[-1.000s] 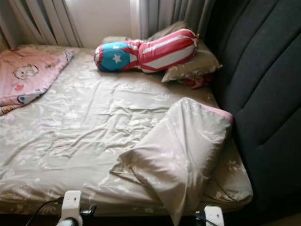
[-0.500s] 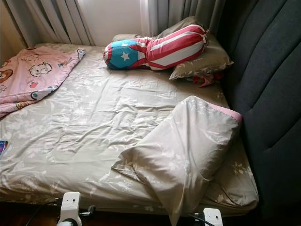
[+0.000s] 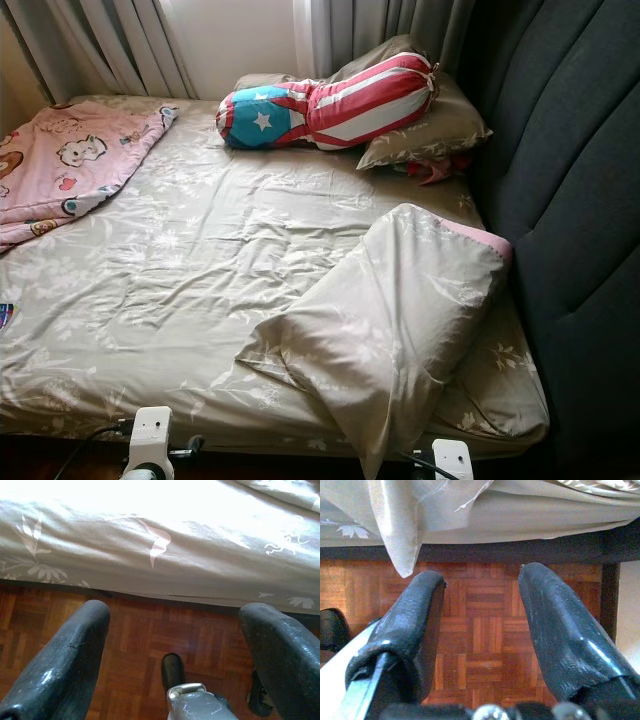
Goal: Clean up the room
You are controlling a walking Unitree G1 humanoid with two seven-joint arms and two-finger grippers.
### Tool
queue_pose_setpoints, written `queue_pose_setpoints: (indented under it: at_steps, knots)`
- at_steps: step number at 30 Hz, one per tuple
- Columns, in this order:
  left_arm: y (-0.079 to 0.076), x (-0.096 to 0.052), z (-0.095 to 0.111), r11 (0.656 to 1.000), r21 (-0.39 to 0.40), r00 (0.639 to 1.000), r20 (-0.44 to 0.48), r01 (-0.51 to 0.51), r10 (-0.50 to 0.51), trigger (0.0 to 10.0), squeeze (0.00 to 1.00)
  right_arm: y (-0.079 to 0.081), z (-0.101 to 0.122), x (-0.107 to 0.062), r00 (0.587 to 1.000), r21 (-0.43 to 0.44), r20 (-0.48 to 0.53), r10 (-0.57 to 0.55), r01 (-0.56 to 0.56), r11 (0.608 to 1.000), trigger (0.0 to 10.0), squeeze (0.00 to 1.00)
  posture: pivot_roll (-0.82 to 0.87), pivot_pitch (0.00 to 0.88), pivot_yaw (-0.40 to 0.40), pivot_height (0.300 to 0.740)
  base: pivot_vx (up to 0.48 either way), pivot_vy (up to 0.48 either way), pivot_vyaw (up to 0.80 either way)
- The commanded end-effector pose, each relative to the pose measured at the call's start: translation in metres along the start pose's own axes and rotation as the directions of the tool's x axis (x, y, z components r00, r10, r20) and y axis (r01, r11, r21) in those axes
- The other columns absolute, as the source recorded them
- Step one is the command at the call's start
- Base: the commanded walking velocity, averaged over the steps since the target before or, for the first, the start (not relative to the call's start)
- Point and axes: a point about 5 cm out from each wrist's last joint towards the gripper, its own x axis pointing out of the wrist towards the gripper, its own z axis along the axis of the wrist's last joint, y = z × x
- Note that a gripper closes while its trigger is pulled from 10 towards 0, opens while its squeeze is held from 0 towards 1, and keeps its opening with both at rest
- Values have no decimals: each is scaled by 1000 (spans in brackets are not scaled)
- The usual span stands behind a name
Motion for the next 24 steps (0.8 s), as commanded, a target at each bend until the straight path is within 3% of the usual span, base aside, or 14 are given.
queue_pose_setpoints:
  at_steps: [1,5,15,24]
  knots:
    - [1,0,-3,1000,9,1000,-19,7,-7,10000,0,-1,-4,-1,1000,16,-17,-10,10,1000,10000,0,-54,48,-31,740,0,0,-438]
    - [2,-1,-3,1000,7,1000,-20,2,-2,10000,0,-1,-4,-1,1000,16,-18,-3,3,1000,10000,0,-47,45,-35,740,0,0,-739]
    - [1,-1,-3,1000,1,1000,-19,0,0,10000,0,-1,-3,-1,1000,5,-9,2,-2,1000,10000,0,-48,40,-40,740,0,0,0]
    - [1,-1,-5,1000,8,1000,-24,2,-1,10000,0,-1,-4,-1,1000,1,-10,0,0,1000,10000,0,-50,33,-38,740,304,0,0]
